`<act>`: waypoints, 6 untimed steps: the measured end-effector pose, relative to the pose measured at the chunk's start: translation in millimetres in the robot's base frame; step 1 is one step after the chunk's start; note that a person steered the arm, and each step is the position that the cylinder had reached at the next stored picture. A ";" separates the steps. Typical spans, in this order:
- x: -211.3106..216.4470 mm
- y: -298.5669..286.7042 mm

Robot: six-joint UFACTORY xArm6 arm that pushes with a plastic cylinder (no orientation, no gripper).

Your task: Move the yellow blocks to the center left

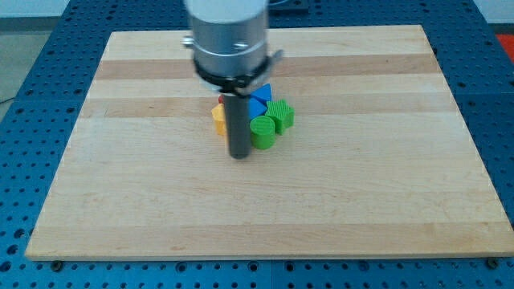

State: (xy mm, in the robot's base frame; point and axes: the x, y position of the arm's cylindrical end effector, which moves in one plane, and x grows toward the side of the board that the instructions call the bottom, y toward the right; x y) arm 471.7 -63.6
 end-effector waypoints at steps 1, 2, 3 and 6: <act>-9.8 -36.9; 10.8 -11.9; 9.7 15.6; -21.9 48.5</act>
State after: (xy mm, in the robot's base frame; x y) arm 449.8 -15.2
